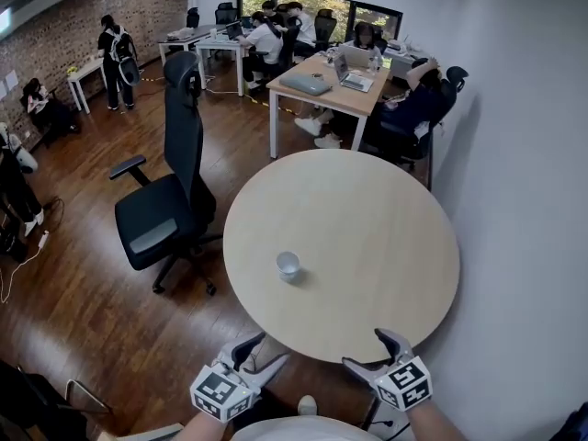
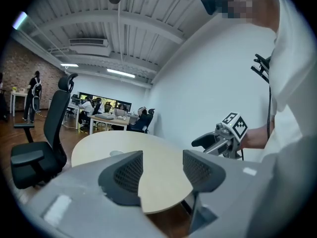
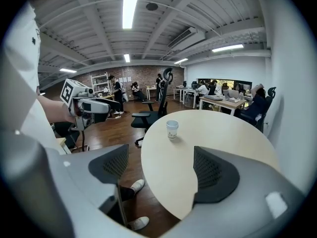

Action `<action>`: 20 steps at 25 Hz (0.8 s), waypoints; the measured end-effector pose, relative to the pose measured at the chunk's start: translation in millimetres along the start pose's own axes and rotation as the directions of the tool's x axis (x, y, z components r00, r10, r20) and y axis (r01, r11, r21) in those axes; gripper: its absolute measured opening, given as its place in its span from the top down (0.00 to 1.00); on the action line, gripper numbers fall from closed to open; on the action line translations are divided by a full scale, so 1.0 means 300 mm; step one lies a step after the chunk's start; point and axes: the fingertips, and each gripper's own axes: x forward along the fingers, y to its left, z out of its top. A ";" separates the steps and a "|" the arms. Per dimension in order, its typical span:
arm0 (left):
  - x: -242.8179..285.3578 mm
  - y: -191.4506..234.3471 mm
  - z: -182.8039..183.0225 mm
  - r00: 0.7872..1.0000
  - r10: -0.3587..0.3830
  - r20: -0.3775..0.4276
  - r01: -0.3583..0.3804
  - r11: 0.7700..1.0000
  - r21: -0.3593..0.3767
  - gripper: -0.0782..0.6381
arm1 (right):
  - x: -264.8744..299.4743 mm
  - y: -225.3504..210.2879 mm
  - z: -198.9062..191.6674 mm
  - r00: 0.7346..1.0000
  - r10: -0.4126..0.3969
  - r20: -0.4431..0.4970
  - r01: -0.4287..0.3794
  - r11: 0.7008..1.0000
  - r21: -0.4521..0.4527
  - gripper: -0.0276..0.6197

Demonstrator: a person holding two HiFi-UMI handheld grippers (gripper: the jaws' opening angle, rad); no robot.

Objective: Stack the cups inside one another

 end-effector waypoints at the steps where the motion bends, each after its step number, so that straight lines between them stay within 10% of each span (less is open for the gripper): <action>1: -0.009 -0.026 -0.018 1.000 0.013 -0.004 -0.013 1.000 -0.008 0.52 | -0.019 0.008 -0.023 1.000 0.006 -0.001 -0.006 1.000 -0.004 0.33; 20: -0.076 -0.198 -0.082 0.995 0.097 -0.035 -0.097 0.995 -0.002 0.51 | -0.134 0.117 -0.107 0.997 0.068 0.044 -0.067 0.997 -0.026 0.33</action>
